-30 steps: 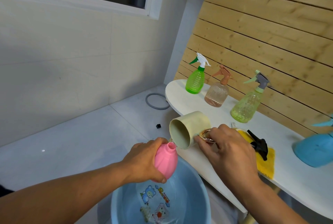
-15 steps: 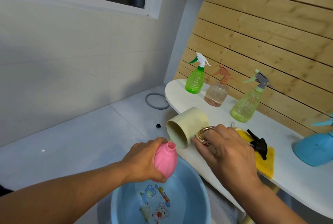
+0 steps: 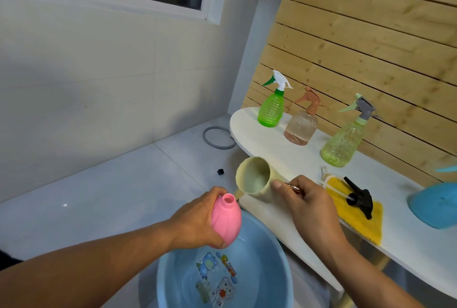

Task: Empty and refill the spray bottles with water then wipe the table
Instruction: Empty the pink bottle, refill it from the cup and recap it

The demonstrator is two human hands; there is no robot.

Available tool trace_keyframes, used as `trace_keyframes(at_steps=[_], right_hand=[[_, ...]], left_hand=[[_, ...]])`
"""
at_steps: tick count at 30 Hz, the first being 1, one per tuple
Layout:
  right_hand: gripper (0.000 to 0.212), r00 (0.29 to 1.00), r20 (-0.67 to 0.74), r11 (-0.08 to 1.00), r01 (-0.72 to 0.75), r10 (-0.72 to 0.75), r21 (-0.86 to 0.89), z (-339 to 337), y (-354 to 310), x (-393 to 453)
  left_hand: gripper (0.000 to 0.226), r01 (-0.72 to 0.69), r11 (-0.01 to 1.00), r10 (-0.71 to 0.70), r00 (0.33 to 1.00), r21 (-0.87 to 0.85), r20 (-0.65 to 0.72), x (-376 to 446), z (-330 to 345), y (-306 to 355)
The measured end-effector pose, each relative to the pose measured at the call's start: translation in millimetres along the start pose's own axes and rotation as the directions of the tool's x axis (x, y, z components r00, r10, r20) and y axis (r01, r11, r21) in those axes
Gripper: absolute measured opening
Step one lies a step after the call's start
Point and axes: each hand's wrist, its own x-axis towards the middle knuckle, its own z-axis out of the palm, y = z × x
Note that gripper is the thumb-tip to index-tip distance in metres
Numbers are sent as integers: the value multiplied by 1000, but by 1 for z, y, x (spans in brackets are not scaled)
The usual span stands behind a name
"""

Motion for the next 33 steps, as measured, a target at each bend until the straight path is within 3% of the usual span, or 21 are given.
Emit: trace_keyframes(at_steps=[3, 7, 12, 16, 20, 26, 29, 33], right_hand=[[51, 978, 94, 977, -193, 184, 89, 15, 20, 17], [44, 926, 209, 931, -344, 315, 119, 48, 55, 29], [34, 791, 455, 898, -438, 409, -48, 90, 105, 26], [41, 766, 538, 928, -217, 353, -302, 125, 152, 11], [37, 743, 604, 902, 2, 287, -431, 151, 188, -4], [32, 705, 656, 740, 285, 269, -609, 180, 214, -20], [33, 687, 660, 693, 317, 303, -647, 192, 216, -25], [33, 665, 658, 748, 223, 352, -625, 206, 212, -29]], left_hand=[[96, 30, 999, -30, 1000, -44, 8, -1, -2, -6], [94, 35, 996, -38, 999, -81, -29, 1, -3, -11], [96, 46, 990, -58, 994, -134, -91, 8, -4, -16], [101, 62, 984, -84, 988, -169, -129, 14, -9, -16], [98, 73, 980, -101, 984, -187, -148, 22, -13, -18], [98, 100, 977, -128, 982, -190, -139, 26, -16, -21], [99, 102, 983, -122, 985, -150, -126, 24, -15, -21], [98, 108, 988, -120, 987, -109, -111, 22, -16, -23]])
